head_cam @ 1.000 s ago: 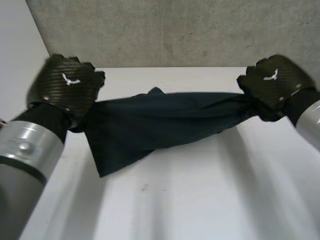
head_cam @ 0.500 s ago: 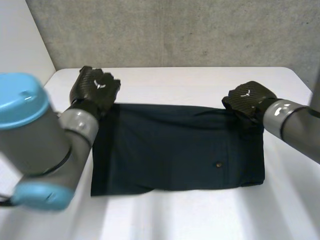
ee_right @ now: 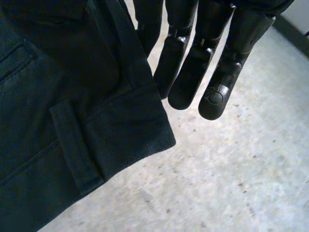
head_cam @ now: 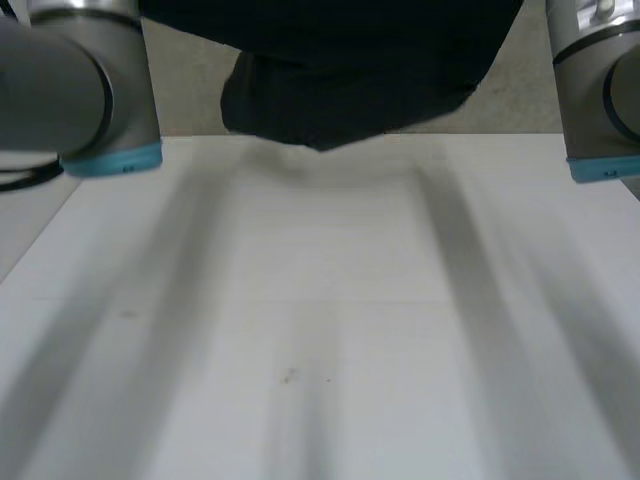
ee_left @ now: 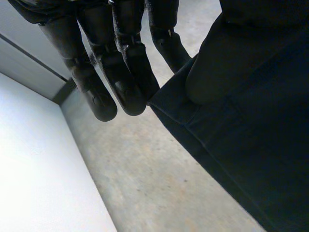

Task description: Fold the shorts.

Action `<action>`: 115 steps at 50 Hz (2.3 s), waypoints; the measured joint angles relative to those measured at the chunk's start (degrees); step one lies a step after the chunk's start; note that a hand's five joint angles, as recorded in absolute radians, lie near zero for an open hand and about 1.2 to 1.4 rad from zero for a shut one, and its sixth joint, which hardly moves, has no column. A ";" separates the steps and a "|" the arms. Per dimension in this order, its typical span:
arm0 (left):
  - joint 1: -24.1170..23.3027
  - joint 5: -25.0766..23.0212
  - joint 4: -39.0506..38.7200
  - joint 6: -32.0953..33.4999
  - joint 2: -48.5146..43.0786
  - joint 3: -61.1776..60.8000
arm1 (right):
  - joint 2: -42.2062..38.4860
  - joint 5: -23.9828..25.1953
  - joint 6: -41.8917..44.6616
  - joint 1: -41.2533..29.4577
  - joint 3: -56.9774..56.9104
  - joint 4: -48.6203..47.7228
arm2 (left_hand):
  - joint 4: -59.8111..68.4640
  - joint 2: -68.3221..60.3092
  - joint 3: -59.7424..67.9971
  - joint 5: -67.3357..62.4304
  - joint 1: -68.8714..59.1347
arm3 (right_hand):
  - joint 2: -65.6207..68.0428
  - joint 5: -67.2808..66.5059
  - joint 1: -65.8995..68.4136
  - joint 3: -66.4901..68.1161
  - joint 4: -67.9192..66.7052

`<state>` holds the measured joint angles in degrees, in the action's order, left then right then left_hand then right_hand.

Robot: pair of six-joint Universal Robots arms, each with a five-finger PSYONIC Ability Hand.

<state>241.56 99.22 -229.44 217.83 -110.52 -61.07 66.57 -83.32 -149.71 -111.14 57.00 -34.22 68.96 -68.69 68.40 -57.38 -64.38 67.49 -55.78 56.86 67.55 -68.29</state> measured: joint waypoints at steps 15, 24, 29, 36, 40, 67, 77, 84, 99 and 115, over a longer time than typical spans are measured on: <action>0.03 0.08 8.17 -4.65 -0.33 -25.76 | -10.41 6.41 0.76 -0.66 10.26 14.58 | 0.00 -0.03 0.11 0.00 0.00 | 0.00 -0.75 0.00 0.00 -0.01; -1.23 0.58 28.81 -5.08 -2.49 -33.83 | -15.28 5.67 10.19 -0.71 14.21 32.67 | 0.00 -0.04 0.11 0.00 0.00 | 0.00 -0.76 0.00 0.00 -0.01; -2.10 0.53 35.70 -4.64 1.05 -37.83 | -10.67 5.11 11.66 -0.50 19.33 37.41 | 0.00 -0.04 0.11 0.00 0.00 | 0.00 -0.76 0.00 0.00 -0.02; -2.83 0.30 45.55 -1.01 10.79 -44.61 | -0.05 4.98 12.22 -0.47 31.63 40.33 | 0.00 -0.04 0.11 0.00 0.00 | 0.00 -0.76 0.00 0.00 -0.02; -3.40 0.19 49.97 2.15 14.52 -47.55 | 4.31 5.02 12.51 -0.55 36.88 41.77 | 0.00 -0.04 0.11 0.00 0.00 | 0.00 -0.76 0.00 0.00 -0.02; -7.84 -3.05 31.69 13.71 12.47 -41.51 | 16.21 4.45 24.66 4.42 43.08 51.05 | 0.00 -0.06 0.12 -0.45 0.00 | 0.00 -0.76 0.00 0.00 -0.02; -5.24 -3.29 4.62 14.21 -15.64 -20.14 | -3.67 -5.17 22.62 1.79 23.83 35.29 | 0.02 -0.08 0.13 -0.46 0.00 | 0.01 -0.76 0.00 0.00 -0.03; -4.11 -3.25 2.47 14.89 -30.93 -3.60 | -15.00 -5.77 22.89 1.11 14.22 25.17 | -5.47 5.22 -5.05 4.29 2.44 | -22.05 17.39 -19.90 -21.75 20.69; -6.75 -2.66 -0.75 11.41 -28.84 -8.18 | -10.63 -5.33 10.71 1.75 19.06 16.27 | -57.17 56.98 -56.07 54.74 53.23 | -54.75 51.67 -45.05 -55.31 54.60; -6.70 -3.23 12.66 -24.08 4.80 -39.48 | 6.20 5.02 -8.04 7.56 40.57 31.32 | -57.17 57.08 -56.08 54.74 53.20 | -54.75 51.67 -45.05 -55.32 54.60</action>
<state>234.86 95.99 -216.78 193.75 -105.72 -100.55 72.77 -78.30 -157.75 -103.58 97.57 -2.90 11.79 -11.62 12.32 -2.64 -11.18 12.74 -4.11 11.81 12.23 -13.69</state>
